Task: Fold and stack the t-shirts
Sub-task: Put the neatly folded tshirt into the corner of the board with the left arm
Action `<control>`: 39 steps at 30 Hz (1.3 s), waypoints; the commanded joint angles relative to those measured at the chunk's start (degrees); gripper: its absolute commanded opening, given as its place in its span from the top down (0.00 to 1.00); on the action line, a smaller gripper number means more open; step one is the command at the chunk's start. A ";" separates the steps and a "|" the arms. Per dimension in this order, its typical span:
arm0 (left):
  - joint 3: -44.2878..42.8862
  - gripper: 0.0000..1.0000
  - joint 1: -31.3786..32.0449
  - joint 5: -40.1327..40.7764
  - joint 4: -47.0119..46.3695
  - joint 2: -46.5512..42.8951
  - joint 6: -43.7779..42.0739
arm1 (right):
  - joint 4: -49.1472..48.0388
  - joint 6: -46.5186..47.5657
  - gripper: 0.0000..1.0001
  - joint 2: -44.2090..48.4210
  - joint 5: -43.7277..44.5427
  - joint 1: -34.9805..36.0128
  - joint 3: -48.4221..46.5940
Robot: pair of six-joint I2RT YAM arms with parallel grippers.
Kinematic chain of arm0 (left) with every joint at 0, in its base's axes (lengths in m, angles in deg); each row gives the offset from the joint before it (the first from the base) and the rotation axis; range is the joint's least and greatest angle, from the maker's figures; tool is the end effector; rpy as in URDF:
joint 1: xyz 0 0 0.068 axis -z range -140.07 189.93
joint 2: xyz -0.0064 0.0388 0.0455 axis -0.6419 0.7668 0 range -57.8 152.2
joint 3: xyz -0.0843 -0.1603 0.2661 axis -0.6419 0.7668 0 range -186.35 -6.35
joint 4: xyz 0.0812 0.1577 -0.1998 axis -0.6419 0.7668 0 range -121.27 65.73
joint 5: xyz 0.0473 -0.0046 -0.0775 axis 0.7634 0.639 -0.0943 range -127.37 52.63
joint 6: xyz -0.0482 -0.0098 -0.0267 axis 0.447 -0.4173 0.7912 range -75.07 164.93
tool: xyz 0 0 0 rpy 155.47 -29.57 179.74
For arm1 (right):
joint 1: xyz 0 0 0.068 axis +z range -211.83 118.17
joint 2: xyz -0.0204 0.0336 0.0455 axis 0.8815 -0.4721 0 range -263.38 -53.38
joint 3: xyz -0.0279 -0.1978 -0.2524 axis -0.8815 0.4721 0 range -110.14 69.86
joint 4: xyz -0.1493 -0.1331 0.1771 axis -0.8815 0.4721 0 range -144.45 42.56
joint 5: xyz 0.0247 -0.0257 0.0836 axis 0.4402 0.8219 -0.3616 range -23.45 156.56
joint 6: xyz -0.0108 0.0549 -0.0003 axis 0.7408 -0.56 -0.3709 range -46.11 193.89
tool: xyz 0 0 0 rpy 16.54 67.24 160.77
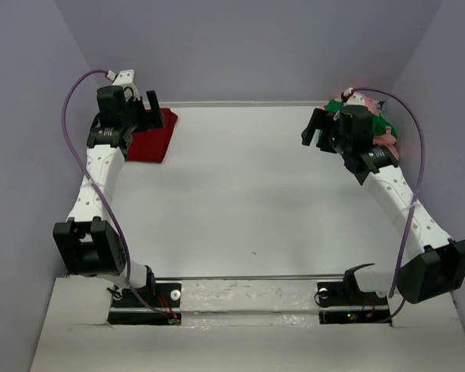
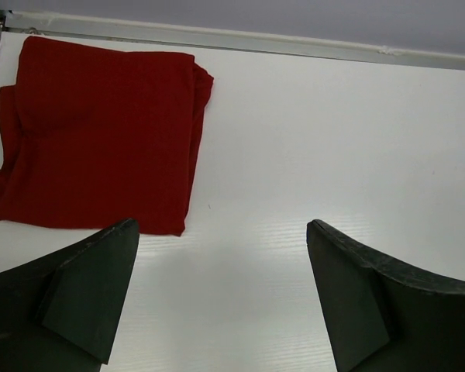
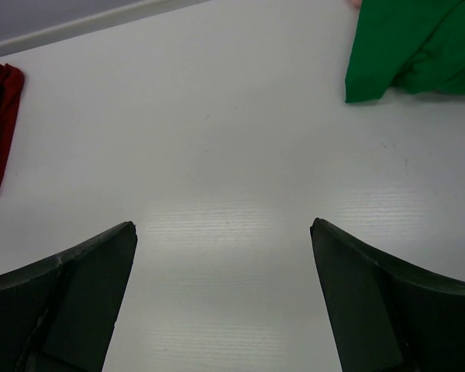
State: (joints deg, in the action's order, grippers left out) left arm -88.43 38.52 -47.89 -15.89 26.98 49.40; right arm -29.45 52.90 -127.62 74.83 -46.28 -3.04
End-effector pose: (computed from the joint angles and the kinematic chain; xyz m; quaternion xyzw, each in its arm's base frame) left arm 0.3515 0.0016 0.4400 0.0125 0.8077 -0.0898 0.5826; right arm 0.2785 0.0716 0.4205 0.0783 0.8446 0.1068 0.5188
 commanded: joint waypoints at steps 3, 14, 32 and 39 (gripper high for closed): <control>0.78 0.01 0.62 -1.34 -3.77 -2.86 -0.70 | -2.40 0.52 0.00 0.76 0.87 0.09 -1.28; 14.92 0.01 13.00 4.98 -9.13 -11.03 4.23 | -12.60 -4.49 0.00 -0.55 -15.99 0.09 7.78; 21.95 0.01 16.79 12.28 -17.40 -15.49 12.32 | -12.69 3.76 0.00 5.41 3.39 0.09 6.96; 28.64 0.01 16.88 11.40 -18.19 -21.84 7.75 | -15.32 7.20 0.00 16.39 1.23 0.09 15.50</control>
State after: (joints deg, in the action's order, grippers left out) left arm -62.03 55.26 -36.48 -31.68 6.96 59.52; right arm -41.49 57.34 -115.12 75.70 -46.28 10.07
